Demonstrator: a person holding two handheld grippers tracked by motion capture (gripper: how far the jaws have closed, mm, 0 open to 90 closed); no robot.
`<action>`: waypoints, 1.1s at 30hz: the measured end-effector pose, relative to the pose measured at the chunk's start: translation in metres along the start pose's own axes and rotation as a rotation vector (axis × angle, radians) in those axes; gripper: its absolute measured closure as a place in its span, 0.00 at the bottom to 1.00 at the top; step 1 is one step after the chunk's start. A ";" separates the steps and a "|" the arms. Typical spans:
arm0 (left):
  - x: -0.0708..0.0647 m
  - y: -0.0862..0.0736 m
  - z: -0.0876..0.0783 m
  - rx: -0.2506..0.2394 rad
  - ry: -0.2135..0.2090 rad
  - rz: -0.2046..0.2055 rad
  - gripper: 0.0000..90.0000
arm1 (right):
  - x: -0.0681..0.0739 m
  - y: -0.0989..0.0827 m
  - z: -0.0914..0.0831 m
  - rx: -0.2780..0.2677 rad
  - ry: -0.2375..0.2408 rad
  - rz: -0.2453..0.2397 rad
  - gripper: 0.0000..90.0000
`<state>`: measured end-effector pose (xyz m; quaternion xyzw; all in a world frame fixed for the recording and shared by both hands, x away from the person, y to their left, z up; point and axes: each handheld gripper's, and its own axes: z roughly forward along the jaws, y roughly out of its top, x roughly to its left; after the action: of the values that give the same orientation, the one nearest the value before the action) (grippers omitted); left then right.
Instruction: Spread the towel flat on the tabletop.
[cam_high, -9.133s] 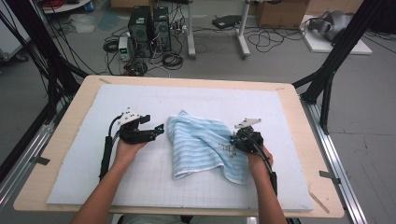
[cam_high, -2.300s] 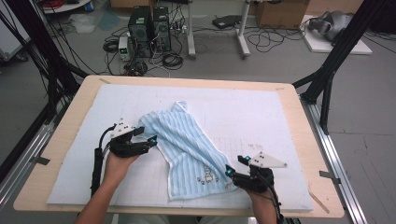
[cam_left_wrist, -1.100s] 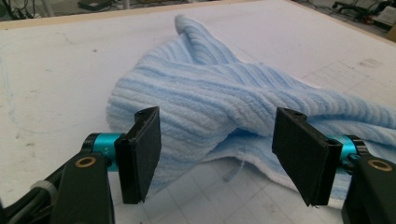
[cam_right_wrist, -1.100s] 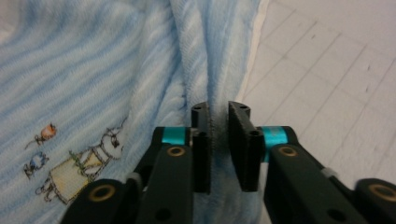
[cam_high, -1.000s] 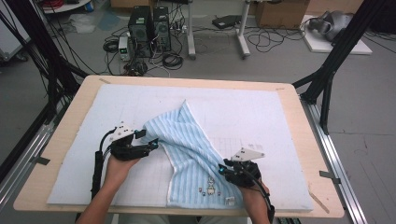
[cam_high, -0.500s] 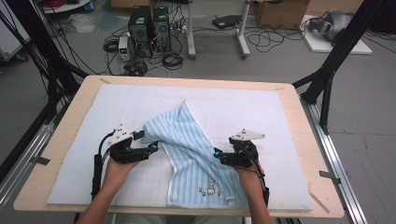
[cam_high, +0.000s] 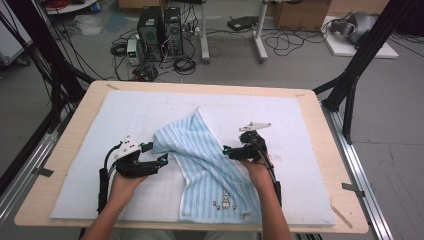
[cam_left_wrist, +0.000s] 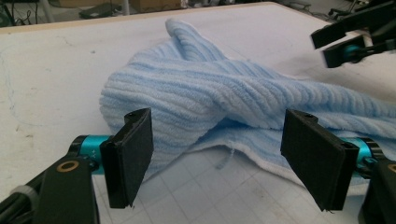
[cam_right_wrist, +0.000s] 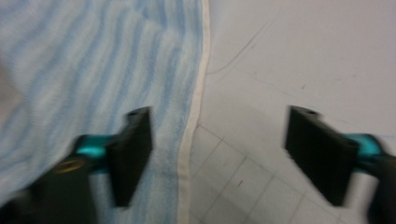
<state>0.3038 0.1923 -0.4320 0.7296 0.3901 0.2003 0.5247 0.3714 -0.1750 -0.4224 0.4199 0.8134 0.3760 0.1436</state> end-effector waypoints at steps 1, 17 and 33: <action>0.000 -0.001 0.000 -0.001 0.004 -0.004 0.29 | 0.001 0.002 0.005 0.014 -0.001 -0.019 0.51; -0.003 -0.008 0.004 0.024 0.006 -0.009 0.30 | 0.013 0.012 0.043 0.062 0.073 -0.080 0.95; -0.008 -0.015 0.006 0.034 0.011 -0.019 0.32 | -0.025 -0.007 -0.004 -0.031 -0.214 0.071 0.97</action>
<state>0.2973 0.1846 -0.4466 0.7335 0.4032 0.1928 0.5120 0.3800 -0.1990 -0.4267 0.4840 0.7722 0.3461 0.2227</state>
